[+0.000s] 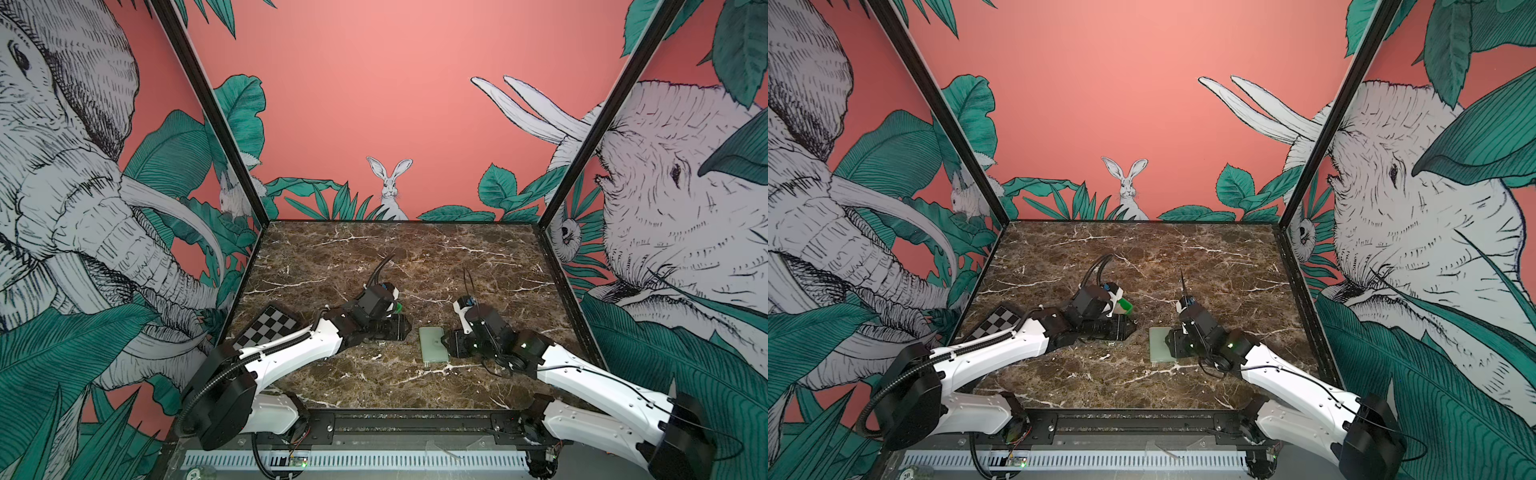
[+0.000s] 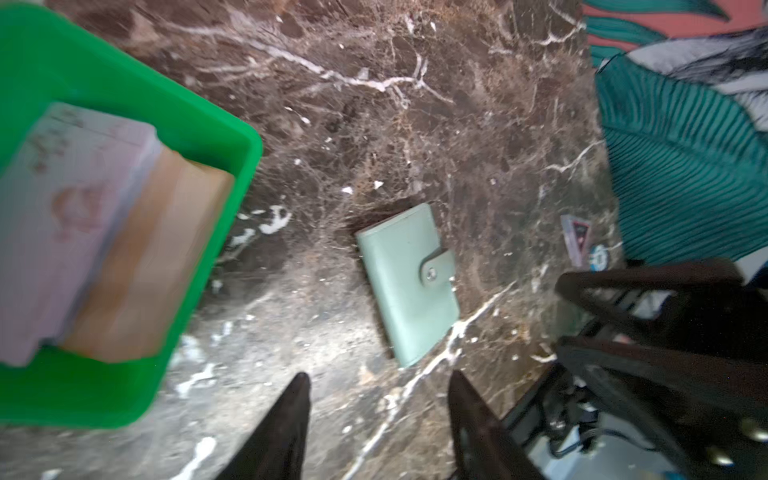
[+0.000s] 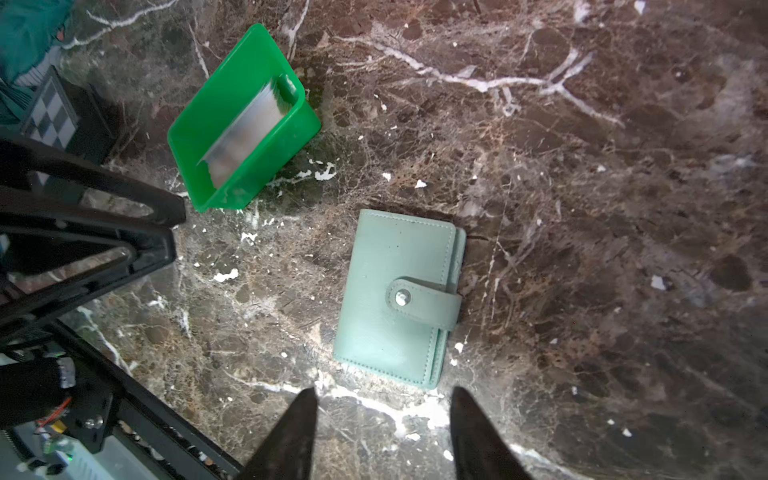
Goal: Put the credit cards into the card holder
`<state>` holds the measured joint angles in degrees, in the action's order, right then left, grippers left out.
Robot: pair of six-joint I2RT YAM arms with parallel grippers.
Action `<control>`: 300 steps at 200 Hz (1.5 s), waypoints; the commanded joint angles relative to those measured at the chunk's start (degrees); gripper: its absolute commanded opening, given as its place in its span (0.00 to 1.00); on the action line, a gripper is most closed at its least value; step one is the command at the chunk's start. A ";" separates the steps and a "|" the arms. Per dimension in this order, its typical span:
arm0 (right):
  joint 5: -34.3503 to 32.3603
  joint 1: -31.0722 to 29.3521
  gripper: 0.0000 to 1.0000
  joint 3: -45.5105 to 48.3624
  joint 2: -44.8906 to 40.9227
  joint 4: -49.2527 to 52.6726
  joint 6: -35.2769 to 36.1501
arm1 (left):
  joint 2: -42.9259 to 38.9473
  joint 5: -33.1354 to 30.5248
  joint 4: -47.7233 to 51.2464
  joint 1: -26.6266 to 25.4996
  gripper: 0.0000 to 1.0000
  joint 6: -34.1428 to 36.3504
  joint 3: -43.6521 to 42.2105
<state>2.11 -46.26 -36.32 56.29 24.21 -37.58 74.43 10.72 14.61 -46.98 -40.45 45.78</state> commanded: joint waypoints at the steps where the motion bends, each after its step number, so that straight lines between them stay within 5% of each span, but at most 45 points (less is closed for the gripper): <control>1: -1.68 -0.22 0.67 0.74 -2.56 -0.15 1.26 | -4.19 -2.25 5.55 2.66 0.76 2.42 -0.75; 34: -4.63 -0.15 0.85 1.84 -5.88 0.88 1.19 | -8.88 -4.68 11.76 8.62 0.98 5.96 0.30; 76: -11.94 -0.09 0.88 4.24 -8.60 0.75 -1.62 | -14.67 -4.03 14.33 18.87 0.99 8.37 -1.03; 152: -15.57 -0.02 0.88 7.11 -12.30 1.46 0.45 | -20.01 -12.60 17.41 36.20 0.99 19.48 -2.13; 197: -18.62 0.15 0.88 6.45 -12.46 4.26 0.74 | -21.88 -18.89 6.88 40.89 0.99 25.76 -8.53; 229: -22.06 1.47 0.98 5.42 -11.36 6.57 1.07 | -23.97 -25.21 -2.65 40.98 0.99 37.81 -12.80; 259: -22.38 3.80 0.98 5.15 -10.07 5.60 1.45 | -23.06 -18.19 -15.63 44.65 0.99 41.82 -18.65; 300: -19.39 9.08 0.98 7.74 -11.41 -1.57 3.37 | -17.27 -21.55 -32.89 45.49 0.99 43.63 -25.68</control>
<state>-18.06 -39.97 -29.74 46.04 27.94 -35.90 54.30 -10.15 -3.66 -2.13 -0.58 23.38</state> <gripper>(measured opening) 0.978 0.991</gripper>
